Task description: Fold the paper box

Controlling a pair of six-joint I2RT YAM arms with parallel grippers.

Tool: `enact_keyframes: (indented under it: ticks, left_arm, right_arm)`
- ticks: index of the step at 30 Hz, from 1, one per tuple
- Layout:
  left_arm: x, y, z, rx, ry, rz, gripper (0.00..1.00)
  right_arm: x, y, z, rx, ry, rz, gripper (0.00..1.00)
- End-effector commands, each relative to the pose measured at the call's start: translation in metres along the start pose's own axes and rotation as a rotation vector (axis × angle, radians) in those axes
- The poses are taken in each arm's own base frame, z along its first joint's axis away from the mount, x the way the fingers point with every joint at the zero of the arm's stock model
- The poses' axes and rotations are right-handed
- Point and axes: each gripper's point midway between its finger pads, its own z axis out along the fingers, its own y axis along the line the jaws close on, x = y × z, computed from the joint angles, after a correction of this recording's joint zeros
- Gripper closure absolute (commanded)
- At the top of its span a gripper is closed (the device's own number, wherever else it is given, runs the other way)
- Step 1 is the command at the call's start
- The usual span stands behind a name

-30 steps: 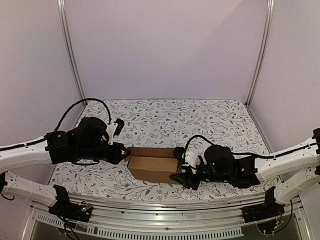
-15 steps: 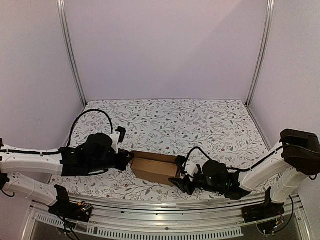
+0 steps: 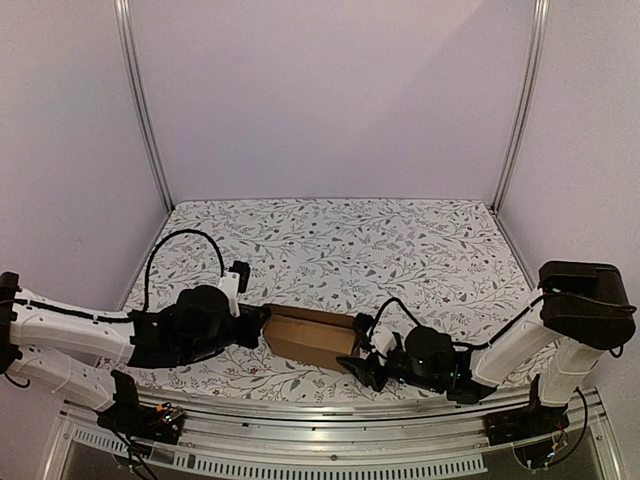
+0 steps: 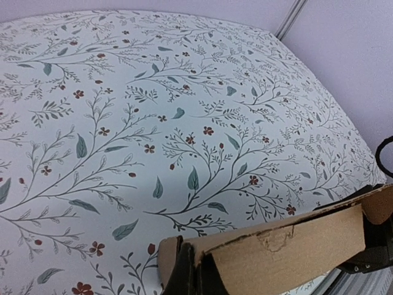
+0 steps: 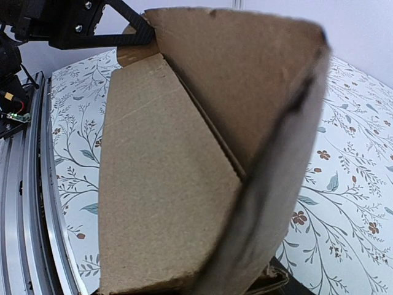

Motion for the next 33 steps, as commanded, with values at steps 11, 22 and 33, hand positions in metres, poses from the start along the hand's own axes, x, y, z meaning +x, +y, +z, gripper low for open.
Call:
enact_keyframes:
  ticks: [11,22,33]
  left_arm:
    - [0.047,-0.002,0.003,-0.051,-0.005,0.074,1.0]
    - [0.075,-0.011,0.005,-0.086,0.014,0.118,1.0]
    - [0.092,-0.009,0.009,-0.166,0.034,0.164,1.0]
  right_arm:
    - [-0.008,-0.028,0.0,0.138,-0.089,0.09,0.7]
    - [0.0,-0.034,0.001,0.169,-0.089,0.113,0.64]
    - [0.001,-0.037,-0.003,0.18,-0.092,0.141,0.56]
